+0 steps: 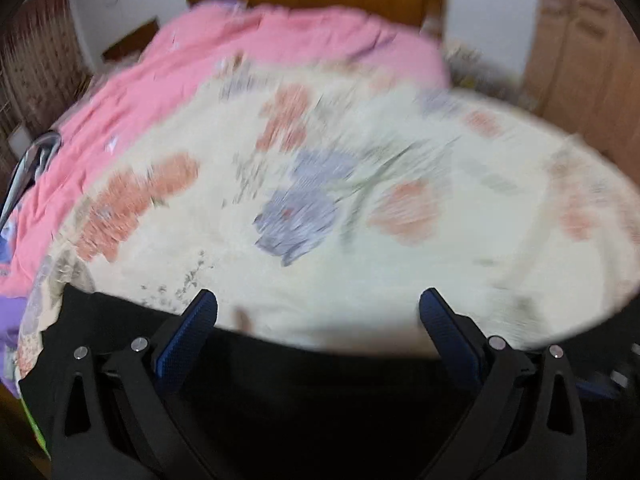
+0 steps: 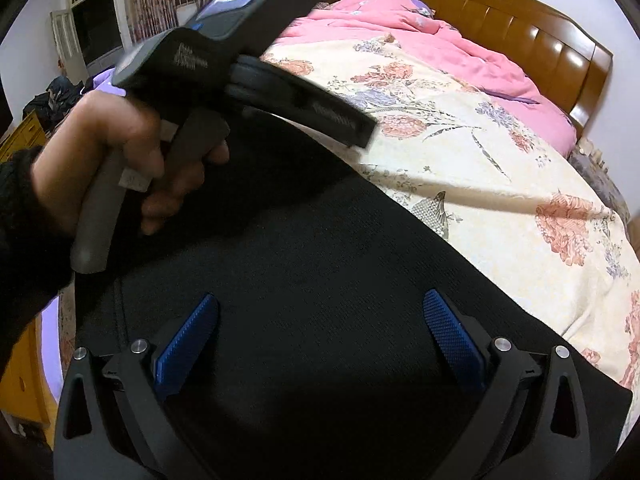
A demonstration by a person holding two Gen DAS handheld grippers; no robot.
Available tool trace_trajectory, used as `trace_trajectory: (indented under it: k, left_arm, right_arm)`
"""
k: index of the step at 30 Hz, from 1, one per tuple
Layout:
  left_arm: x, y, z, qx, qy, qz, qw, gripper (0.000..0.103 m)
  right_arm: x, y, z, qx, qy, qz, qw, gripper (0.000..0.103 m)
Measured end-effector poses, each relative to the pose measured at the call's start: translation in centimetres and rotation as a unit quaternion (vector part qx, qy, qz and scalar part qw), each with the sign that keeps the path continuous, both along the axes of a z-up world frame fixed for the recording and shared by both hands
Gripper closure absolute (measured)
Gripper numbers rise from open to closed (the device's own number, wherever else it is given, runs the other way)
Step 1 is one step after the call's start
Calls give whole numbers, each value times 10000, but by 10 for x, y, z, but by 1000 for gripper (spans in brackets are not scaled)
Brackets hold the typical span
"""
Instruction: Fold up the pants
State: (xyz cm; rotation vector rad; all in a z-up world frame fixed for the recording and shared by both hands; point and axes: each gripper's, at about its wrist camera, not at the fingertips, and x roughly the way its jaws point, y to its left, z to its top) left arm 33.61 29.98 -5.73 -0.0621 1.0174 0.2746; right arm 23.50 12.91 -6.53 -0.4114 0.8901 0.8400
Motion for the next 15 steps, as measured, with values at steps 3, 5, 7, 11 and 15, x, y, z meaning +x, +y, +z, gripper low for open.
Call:
trace_trajectory:
  k: [3, 5, 7, 11, 15]
  left_arm:
    - [-10, 27, -2, -910, -318, 232, 9951, 8]
    - [-36, 27, 20, -758, -833, 357, 9930, 9]
    - [-92, 35, 56, -879, -1721, 531, 9797, 5]
    - [-186, 88, 72, -1935, -2840, 1170, 9318, 2]
    - [-263, 166, 36, -3343, -2978, 2058, 8702, 9]
  right_arm:
    - [2, -1, 0, 32, 26, 0, 10000, 4]
    - [3, 0, 0, 58, 51, 3, 10000, 4]
    - [3, -5, 1, 98, 80, 7, 9999, 4]
    - [3, -6, 1, 113, 85, 9, 9999, 4]
    - [2, -6, 1, 98, 73, 9, 9999, 4]
